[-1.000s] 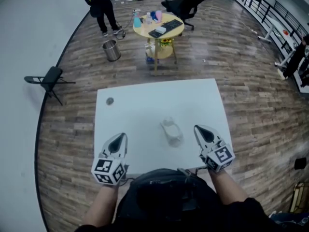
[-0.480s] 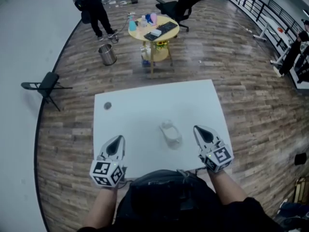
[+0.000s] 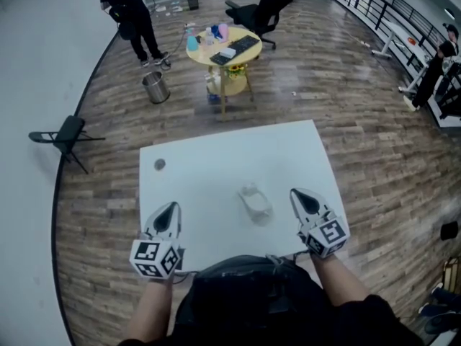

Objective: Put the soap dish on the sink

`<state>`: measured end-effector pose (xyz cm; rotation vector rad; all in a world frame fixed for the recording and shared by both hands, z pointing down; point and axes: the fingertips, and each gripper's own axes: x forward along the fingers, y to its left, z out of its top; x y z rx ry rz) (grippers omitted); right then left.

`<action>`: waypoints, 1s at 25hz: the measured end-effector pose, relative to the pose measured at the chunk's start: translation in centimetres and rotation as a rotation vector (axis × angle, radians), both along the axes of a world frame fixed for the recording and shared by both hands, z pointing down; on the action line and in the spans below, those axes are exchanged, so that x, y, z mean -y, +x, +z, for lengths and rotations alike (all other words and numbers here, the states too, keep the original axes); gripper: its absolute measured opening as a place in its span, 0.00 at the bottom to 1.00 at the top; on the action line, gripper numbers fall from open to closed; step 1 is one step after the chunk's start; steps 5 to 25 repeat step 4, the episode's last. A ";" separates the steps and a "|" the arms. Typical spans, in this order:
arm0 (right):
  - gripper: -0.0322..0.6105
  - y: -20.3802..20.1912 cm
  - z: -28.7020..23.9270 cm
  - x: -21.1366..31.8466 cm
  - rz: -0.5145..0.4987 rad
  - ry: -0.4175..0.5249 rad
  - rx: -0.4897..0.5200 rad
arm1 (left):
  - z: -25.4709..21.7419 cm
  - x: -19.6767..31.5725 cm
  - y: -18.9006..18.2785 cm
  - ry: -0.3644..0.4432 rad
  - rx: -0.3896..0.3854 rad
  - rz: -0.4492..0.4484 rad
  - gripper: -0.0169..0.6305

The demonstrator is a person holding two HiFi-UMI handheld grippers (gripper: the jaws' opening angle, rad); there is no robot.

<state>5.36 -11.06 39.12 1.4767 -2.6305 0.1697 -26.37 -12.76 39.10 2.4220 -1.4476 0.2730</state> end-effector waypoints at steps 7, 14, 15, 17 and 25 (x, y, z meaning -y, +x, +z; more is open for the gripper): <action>0.06 -0.4 -0.1 0.2 -0.001 0.006 -0.008 | -0.1 0.2 -0.6 0.000 -0.008 -0.003 0.01; 0.06 -0.4 -0.1 0.2 -0.001 0.006 -0.008 | -0.1 0.2 -0.6 0.000 -0.008 -0.003 0.01; 0.06 -0.4 -0.1 0.2 -0.001 0.006 -0.008 | -0.1 0.2 -0.6 0.000 -0.008 -0.003 0.01; 0.06 -0.4 -0.1 0.2 -0.001 0.006 -0.008 | -0.1 0.2 -0.6 0.000 -0.008 -0.003 0.01; 0.06 -0.4 -0.1 0.2 -0.001 0.006 -0.008 | -0.1 0.2 -0.6 0.000 -0.008 -0.003 0.01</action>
